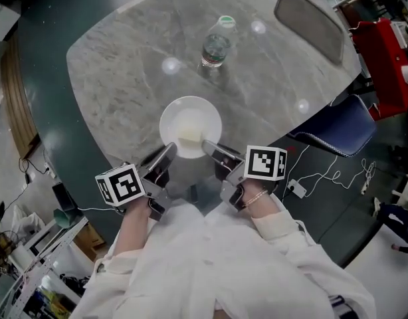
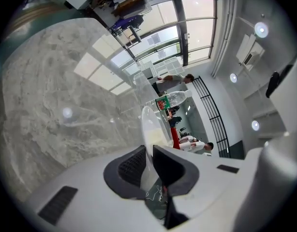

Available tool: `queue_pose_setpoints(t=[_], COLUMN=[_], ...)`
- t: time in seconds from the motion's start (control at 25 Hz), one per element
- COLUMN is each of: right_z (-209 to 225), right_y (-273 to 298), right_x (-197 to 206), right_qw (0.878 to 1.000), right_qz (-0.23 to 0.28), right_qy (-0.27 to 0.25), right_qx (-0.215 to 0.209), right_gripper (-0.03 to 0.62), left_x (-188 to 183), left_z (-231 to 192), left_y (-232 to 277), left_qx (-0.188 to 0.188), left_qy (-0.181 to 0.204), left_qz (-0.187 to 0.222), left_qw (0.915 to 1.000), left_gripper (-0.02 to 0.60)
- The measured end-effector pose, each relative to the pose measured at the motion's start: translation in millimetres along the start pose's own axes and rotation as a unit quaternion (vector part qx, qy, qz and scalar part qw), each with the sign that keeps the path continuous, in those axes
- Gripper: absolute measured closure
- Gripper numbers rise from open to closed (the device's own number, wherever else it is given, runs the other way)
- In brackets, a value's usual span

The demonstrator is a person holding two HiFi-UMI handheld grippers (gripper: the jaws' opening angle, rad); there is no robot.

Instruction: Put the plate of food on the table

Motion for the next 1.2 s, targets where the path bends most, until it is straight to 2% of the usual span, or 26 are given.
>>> queue_pose_setpoints(t=[0.28, 0.6, 1.2], right_z=[16.9, 30.8, 38.7], right_y=[13.4, 20.9, 35.1], right_x=[0.6, 1.1, -12.7], right_qw=[1.0, 0.998, 0.994], right_qz=[-0.027, -0.046, -0.072], right_qy=[-0.001, 0.001, -0.018], right_qx=[0.006, 0.036, 0.079], right_gripper=[0.579, 0.572, 0.549], left_x=[5.1, 8.3, 0.0], left_z=[-21.8, -38.1, -45.0], left_y=[6.2, 12.0, 24.8], left_qx=[-0.019, -0.029, -0.062], left_qy=[-0.016, -0.046, -0.047], left_qz=[-0.017, -0.023, -0.022], left_qw=[0.9995, 0.9983, 0.9967], left_gripper=[0.541, 0.54, 0.538])
Point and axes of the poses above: the fingertips, and each gripper's own axes: y forward along the fingers, z to its right, x out of its underside, the point moved 8 cm from there along -y, backward along the fingers, and after that the axes turned 2 degrees about -y, right-handed, at the moved point
